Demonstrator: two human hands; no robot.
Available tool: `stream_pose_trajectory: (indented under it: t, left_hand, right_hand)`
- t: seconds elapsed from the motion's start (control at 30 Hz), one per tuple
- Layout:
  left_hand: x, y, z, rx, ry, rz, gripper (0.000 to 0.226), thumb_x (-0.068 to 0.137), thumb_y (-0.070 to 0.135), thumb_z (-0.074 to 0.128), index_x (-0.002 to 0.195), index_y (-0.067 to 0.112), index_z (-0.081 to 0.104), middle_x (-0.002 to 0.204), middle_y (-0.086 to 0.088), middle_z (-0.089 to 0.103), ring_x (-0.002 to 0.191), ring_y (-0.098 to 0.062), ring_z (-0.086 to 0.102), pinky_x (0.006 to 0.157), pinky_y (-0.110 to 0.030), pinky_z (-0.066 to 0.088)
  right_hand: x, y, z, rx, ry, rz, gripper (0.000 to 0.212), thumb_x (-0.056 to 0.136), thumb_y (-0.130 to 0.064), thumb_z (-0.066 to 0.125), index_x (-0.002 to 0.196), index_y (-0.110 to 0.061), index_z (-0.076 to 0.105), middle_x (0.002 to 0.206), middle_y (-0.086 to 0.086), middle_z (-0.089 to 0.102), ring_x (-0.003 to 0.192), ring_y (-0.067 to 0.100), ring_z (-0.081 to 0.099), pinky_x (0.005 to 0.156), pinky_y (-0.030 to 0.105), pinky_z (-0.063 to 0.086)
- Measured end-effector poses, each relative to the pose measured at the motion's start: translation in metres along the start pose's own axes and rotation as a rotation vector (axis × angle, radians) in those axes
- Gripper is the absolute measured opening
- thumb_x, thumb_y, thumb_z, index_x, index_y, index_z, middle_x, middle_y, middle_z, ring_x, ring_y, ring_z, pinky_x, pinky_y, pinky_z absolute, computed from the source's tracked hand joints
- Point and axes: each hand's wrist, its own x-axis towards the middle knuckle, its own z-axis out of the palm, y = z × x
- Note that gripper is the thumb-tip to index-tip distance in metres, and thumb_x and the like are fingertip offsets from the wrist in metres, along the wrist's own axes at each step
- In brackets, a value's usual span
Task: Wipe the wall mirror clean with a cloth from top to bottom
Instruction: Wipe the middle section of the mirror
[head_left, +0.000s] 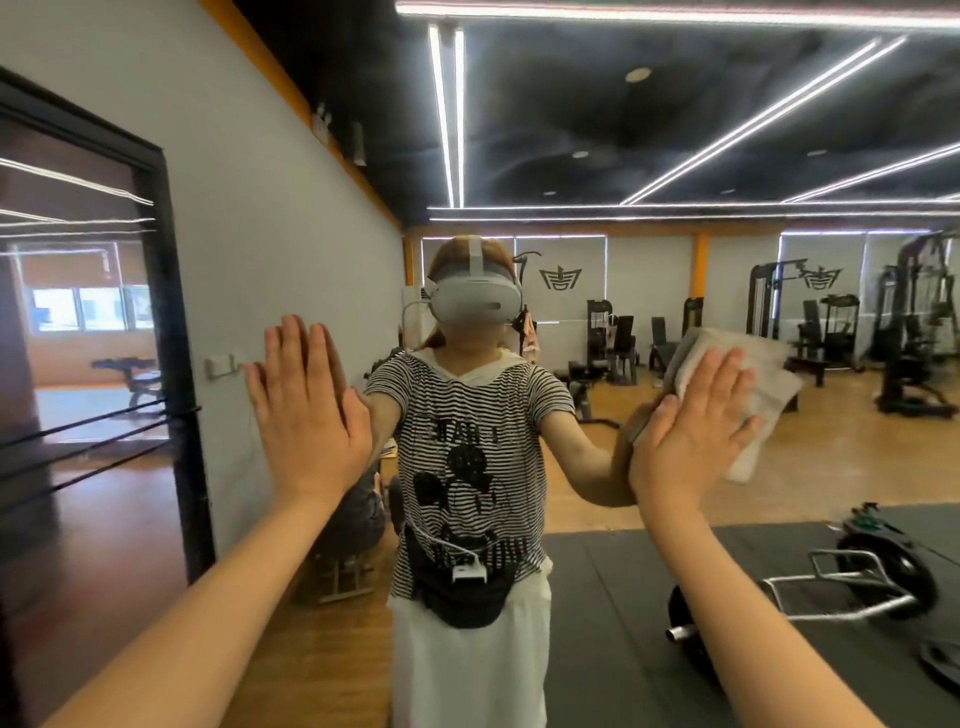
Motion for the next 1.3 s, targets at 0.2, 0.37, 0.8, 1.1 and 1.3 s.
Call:
stream_pose_trajectory:
  t: [0.2,0.37,0.8,1.1,1.3]
  left_hand:
    - [-0.001,-0.001,0.002,0.005,0.012,0.017,0.068,0.088,0.027,0.034,0.15,0.001,0.024,0.157,-0.022,0.022,0.146,-0.034,0.014,0.119,-0.036,-0.007]
    - [-0.001,-0.003,-0.001,0.014,-0.021,0.015,0.068,0.089,0.029,0.032,0.15,0.001,0.023,0.158,-0.02,0.02,0.146,-0.033,0.013,0.119,-0.033,-0.01]
    - [0.0,-0.002,0.0,0.024,-0.038,-0.003,0.068,0.087,0.029,0.032,0.149,0.001,0.025,0.157,-0.022,0.021,0.146,-0.033,0.014,0.119,-0.032,-0.014]
    - [-0.001,-0.005,0.002,0.012,-0.041,0.009,0.072,0.086,0.028,0.034,0.151,0.005,0.016,0.158,-0.02,0.02,0.147,-0.031,0.011,0.119,-0.035,-0.009]
    - [-0.001,-0.005,-0.002,0.005,-0.035,0.023,0.069,0.086,0.029,0.033,0.149,0.002,0.023,0.155,-0.024,0.025,0.144,-0.034,0.016,0.119,-0.035,-0.008]
  right_hand:
    - [-0.07,-0.092,0.033,-0.019,-0.06,-0.32,0.064,0.097,-0.031,0.025,0.155,-0.016,0.003,0.16,0.006,0.013,0.147,0.021,0.009,0.118,0.048,-0.003]
    - [-0.095,-0.116,0.041,-0.069,-0.127,-0.521,0.067,0.094,-0.031,0.03,0.155,-0.016,0.007,0.161,0.003,0.013,0.15,0.019,-0.004,0.117,0.052,-0.002]
    - [0.005,-0.047,0.003,0.001,-0.019,-0.191,0.058,0.097,-0.032,0.02,0.152,-0.013,0.018,0.159,0.007,0.017,0.146,0.023,0.013,0.116,0.034,-0.01]
    - [-0.019,-0.156,0.031,-0.032,-0.119,-0.49,0.057,0.098,-0.034,0.018,0.152,-0.019,0.003,0.158,0.001,-0.005,0.146,0.017,-0.005,0.116,0.047,-0.013]
    - [0.042,-0.12,0.009,-0.005,-0.132,-0.396,0.057,0.099,-0.035,0.016,0.154,-0.022,0.009,0.162,0.001,0.008,0.148,0.016,0.0,0.119,0.039,-0.009]
